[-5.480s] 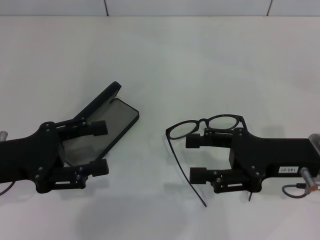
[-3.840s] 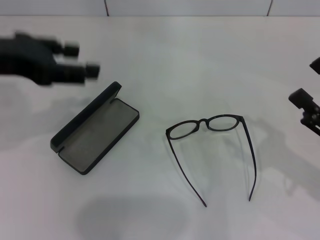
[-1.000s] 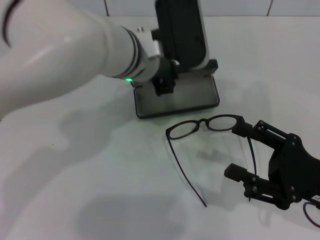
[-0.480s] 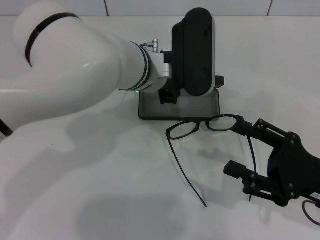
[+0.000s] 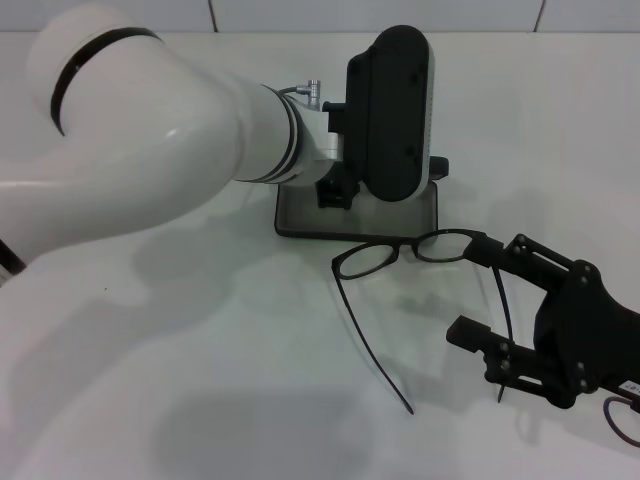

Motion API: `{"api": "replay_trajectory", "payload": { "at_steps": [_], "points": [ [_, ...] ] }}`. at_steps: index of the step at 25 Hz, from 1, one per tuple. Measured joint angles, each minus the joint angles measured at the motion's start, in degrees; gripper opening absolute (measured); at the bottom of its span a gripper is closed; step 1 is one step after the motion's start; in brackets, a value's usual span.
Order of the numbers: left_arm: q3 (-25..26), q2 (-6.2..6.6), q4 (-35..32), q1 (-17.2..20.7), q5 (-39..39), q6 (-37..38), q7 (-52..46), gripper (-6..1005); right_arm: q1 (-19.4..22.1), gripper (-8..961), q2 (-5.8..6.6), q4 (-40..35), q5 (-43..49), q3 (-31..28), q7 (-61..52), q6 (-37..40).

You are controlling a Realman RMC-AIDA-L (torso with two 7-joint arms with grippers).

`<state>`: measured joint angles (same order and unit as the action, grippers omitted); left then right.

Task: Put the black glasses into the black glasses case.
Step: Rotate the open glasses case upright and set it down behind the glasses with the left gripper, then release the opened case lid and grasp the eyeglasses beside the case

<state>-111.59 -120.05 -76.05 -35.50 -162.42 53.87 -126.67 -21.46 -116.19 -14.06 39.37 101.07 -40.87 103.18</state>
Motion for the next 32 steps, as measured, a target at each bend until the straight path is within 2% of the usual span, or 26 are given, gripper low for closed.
{"api": "replay_trajectory", "payload": {
  "at_steps": [14,19,25,28,30,32],
  "points": [
    [0.8,-0.01,-0.8,0.0,0.1,0.4,-3.9,230,0.5,752,0.00,0.0,0.0,0.0,0.0,0.0],
    [0.9,0.03,-5.0,2.0,0.1,2.0,-4.1,396,0.6,752,0.00,0.2,0.0,0.0,0.0,0.0],
    [2.9,0.04,-14.5,7.1,0.3,4.5,-6.1,528,0.6,751,0.34,0.2,0.0,-0.1,-0.2,0.0],
    [4.7,-0.02,-21.1,11.4,1.1,3.9,-8.1,525,-0.4,751,2.09,0.0,0.3,-0.8,-1.4,-0.9],
    [5.9,-0.03,-24.4,14.0,3.0,2.3,-9.6,523,-2.0,751,4.36,-0.4,0.5,-0.8,-4.5,-1.6],
    [8.0,0.06,-27.9,17.7,8.9,-0.6,-10.5,521,-4.3,751,7.52,-2.1,0.8,-0.7,-11.1,-1.9]
  ]
}}
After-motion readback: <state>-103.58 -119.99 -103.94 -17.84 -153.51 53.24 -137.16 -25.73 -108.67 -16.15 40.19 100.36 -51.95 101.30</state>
